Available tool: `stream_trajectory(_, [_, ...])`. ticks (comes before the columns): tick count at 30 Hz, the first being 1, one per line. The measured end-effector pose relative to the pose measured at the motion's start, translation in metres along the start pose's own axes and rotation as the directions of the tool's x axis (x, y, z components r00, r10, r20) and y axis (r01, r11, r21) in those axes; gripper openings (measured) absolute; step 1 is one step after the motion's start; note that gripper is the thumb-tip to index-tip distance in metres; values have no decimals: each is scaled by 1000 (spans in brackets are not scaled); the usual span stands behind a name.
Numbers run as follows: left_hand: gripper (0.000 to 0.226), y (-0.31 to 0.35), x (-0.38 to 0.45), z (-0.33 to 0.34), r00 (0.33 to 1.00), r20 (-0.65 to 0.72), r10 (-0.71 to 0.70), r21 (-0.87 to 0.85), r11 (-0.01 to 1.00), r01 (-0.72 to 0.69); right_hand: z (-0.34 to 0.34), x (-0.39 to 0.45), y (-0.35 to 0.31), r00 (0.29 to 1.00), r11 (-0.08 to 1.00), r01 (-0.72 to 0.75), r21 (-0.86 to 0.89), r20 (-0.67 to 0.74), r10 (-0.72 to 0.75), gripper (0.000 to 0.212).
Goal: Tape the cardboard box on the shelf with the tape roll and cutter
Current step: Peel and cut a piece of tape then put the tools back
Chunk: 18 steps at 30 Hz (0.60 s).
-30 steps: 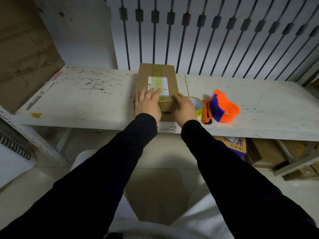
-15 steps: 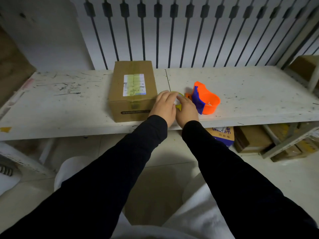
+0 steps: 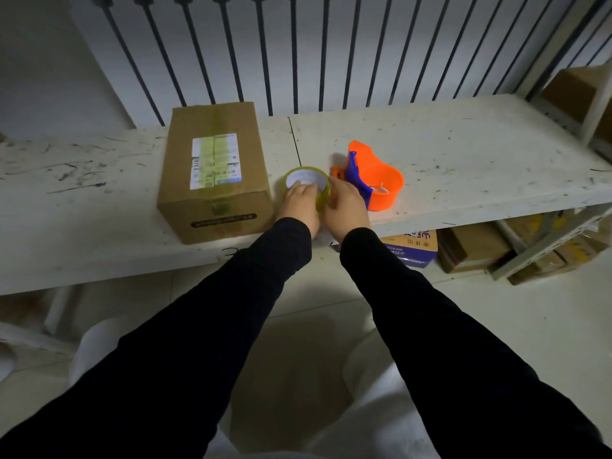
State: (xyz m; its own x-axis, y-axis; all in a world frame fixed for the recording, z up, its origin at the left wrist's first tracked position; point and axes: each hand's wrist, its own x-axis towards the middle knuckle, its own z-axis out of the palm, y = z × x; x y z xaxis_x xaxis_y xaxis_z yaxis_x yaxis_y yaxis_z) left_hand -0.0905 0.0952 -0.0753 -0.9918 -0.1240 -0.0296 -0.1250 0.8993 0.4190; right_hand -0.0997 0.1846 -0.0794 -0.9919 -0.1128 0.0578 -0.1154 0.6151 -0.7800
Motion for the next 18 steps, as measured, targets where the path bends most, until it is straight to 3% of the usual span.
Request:
stream_trajectory(8, [41, -2, 9, 7, 993, 1, -120, -45, 992, 120, 1, 1, 3, 998, 993, -48, 104, 43, 44, 63])
stream_trajectory(18, [36, 6, -10, -3, 974, -143, -173, -263, 956, 131, 0, -1, -10, 997, 970, -71, 232, -22, 78, 70])
